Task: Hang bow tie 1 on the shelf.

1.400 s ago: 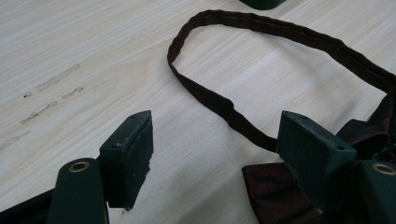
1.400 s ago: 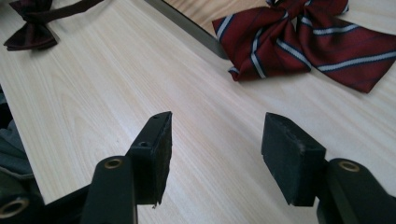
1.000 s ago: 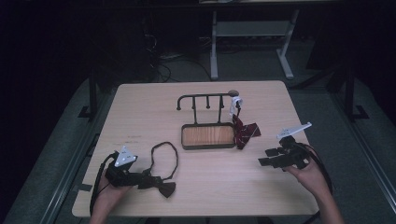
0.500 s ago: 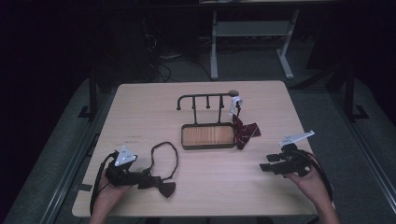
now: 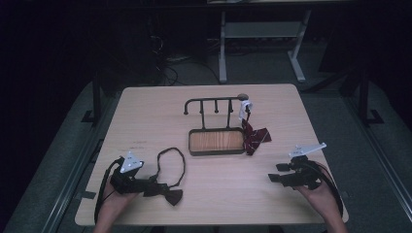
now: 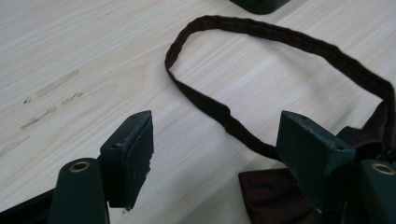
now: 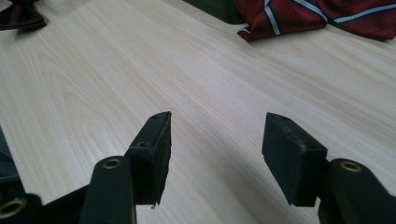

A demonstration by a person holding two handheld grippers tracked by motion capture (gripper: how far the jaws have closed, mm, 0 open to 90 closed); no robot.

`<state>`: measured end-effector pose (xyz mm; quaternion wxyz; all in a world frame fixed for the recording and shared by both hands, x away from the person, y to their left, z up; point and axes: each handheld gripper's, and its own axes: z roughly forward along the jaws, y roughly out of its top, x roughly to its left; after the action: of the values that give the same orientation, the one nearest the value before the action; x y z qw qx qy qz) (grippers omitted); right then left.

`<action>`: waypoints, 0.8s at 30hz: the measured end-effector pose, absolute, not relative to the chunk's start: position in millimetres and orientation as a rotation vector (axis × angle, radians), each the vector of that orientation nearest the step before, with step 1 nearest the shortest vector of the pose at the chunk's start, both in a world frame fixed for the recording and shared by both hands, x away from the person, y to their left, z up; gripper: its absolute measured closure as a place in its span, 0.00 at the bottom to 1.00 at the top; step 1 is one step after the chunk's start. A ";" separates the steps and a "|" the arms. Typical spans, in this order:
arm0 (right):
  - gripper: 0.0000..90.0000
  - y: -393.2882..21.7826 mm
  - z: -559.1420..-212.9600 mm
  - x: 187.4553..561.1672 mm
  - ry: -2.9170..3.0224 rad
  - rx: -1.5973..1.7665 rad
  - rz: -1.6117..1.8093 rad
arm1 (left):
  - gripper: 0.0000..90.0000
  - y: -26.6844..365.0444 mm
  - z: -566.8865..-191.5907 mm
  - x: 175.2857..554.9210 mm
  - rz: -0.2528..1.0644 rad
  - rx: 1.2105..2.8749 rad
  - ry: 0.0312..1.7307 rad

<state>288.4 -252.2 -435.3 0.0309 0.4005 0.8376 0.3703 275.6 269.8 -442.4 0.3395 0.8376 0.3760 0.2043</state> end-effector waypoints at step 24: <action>0.47 -250.5 -436.9 280.6 2.588 1.198 1.121 | 0.51 255.1 -420.4 331.6 0.446 2.285 1.021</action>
<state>280.6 -250.5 -436.9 0.0388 0.3907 0.8438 0.3657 331.6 255.1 -420.4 0.2952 0.8588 0.3837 0.1677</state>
